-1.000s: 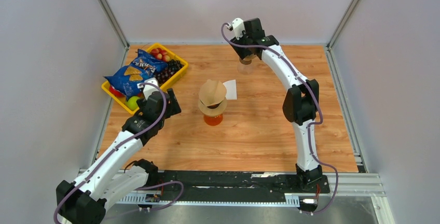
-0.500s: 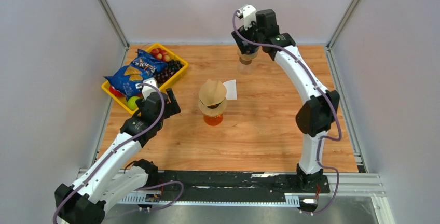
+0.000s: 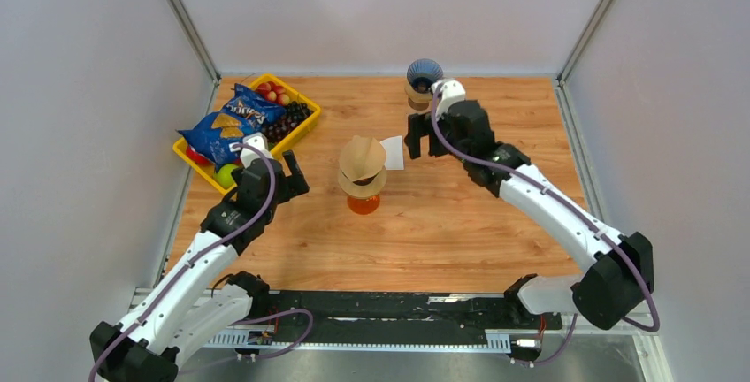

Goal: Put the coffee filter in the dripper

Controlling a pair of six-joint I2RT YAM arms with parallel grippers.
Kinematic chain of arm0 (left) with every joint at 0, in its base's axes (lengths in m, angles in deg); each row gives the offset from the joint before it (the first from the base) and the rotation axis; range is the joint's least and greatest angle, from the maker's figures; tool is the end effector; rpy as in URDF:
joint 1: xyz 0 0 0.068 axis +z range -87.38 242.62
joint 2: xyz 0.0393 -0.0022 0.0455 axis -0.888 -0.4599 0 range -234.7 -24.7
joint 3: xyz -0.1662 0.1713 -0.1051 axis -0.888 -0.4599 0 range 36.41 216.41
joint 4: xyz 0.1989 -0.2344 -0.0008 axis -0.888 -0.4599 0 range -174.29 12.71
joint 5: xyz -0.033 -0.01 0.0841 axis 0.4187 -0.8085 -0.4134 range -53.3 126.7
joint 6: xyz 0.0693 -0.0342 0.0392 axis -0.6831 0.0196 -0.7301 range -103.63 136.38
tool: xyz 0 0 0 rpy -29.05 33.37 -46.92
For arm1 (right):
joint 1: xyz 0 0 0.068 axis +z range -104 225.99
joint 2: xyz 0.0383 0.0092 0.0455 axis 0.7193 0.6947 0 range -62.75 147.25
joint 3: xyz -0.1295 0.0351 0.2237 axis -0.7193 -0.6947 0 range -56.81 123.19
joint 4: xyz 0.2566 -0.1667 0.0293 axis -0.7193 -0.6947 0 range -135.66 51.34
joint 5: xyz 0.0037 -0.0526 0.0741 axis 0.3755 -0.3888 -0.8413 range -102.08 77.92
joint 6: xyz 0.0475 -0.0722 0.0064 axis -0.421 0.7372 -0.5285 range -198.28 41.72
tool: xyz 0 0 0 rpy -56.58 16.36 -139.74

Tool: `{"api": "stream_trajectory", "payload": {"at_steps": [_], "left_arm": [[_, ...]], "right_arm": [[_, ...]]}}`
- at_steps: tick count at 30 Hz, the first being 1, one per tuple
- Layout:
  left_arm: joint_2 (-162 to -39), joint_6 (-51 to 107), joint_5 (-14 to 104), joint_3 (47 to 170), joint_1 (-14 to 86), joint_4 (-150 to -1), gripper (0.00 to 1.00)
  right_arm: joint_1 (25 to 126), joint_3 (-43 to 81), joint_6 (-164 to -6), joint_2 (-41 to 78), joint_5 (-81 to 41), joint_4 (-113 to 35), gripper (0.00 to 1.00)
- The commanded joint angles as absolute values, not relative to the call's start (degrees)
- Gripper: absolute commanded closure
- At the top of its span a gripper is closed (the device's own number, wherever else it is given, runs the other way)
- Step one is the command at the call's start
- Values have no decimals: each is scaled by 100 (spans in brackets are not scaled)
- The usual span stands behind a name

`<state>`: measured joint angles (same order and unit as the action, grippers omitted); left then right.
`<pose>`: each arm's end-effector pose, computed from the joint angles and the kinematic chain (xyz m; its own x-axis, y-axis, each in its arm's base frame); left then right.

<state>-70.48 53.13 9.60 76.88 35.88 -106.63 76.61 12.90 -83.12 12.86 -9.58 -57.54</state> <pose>0.2474 -0.0855 0.2456 -0.4463 -0.3717 -0.8140 -0.2511 0.9251 -0.2848 0.3393 0.1970 0.3236 -0.3995 -0.1385 -0.9062 -0.4425 0.8948 0.0584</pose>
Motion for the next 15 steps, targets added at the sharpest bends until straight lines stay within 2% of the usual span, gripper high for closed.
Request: {"api": "stream_trajectory", "payload": {"at_steps": [1, 8, 15], "left_arm": [[-6886, 5309, 1042, 7760, 3621, -10564, 0], [-6817, 5316, 1019, 7781, 3622, -10623, 0], [-6691, 5320, 991, 7776, 3618, -10649, 0]], "right_arm": [[8139, 364, -9736, 1344, 174, -5230, 2], [8370, 777, -10332, 2617, 1112, -5159, 2], [8366, 1434, -10762, 3916, 1435, -5003, 4]]}}
